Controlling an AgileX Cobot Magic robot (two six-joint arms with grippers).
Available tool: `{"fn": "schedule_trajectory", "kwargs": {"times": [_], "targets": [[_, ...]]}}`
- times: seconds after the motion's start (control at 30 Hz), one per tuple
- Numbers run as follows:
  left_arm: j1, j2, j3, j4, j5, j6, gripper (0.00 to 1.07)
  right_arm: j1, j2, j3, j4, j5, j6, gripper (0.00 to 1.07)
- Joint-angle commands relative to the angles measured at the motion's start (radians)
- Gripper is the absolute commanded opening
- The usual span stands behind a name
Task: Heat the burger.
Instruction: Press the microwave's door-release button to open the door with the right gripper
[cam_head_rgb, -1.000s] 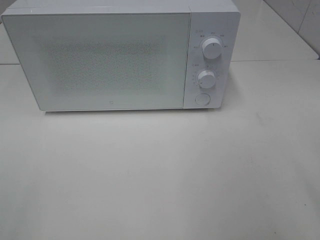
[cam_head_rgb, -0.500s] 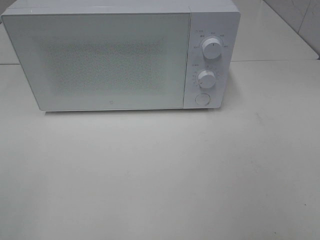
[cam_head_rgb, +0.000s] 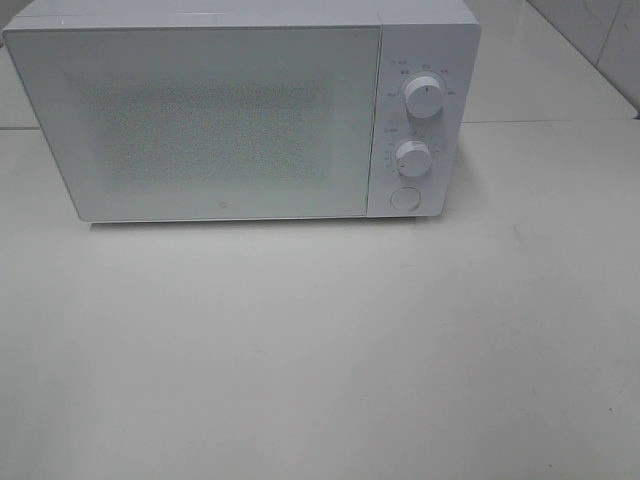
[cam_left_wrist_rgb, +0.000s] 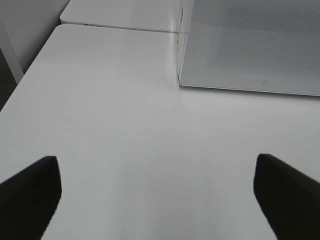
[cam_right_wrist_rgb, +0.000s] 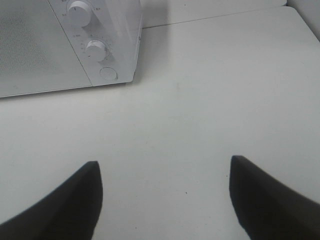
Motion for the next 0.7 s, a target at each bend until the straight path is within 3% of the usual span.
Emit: {"fn": "schedule_trajectory", "kwargs": {"times": [0.03, 0.5, 0.7], "targets": [[0.004, -0.021, 0.003, -0.001, -0.006, 0.001, 1.02, -0.008, -0.025, 0.002, -0.001, 0.001, -0.019, 0.68], [0.004, -0.021, 0.003, -0.001, -0.006, 0.001, 1.02, -0.008, -0.025, -0.001, 0.0, -0.004, -0.019, 0.68], [0.004, -0.021, 0.003, -0.001, -0.006, 0.001, 1.02, -0.008, 0.033, -0.021, -0.001, -0.11, -0.018, 0.68]]}}
